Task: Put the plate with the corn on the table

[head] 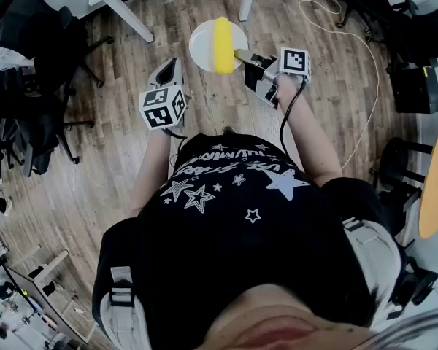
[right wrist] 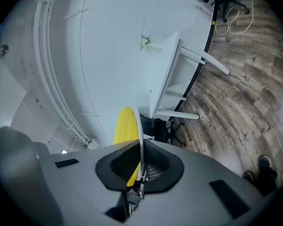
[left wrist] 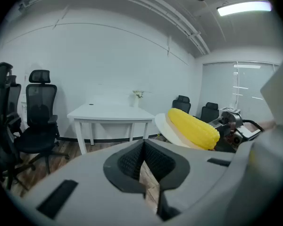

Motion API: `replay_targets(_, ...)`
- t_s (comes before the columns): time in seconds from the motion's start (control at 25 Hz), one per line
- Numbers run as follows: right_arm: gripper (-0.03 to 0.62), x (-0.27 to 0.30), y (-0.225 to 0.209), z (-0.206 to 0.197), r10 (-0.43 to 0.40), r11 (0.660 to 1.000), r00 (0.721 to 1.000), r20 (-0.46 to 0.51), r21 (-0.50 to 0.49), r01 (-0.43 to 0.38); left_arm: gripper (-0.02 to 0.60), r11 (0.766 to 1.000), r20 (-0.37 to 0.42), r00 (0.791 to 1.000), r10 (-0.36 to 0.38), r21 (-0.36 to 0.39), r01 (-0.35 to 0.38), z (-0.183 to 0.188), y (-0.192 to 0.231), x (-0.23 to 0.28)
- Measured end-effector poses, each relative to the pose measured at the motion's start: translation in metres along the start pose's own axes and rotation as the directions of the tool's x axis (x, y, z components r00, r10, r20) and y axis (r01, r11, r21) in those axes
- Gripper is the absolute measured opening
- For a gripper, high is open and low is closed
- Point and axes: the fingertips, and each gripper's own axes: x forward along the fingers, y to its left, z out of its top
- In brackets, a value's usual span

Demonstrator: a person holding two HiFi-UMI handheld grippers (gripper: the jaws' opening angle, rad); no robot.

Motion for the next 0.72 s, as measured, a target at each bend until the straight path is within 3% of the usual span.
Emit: replay_targets(0.72,0.017,-0.010,-0.025,-0.010,-0.046,0.997,0.997,-0.054,0.054,0.049,0.005,0.999,-0.034,0.999,0.037,0.001,-0.037,-0.018,-0.009,0.000)
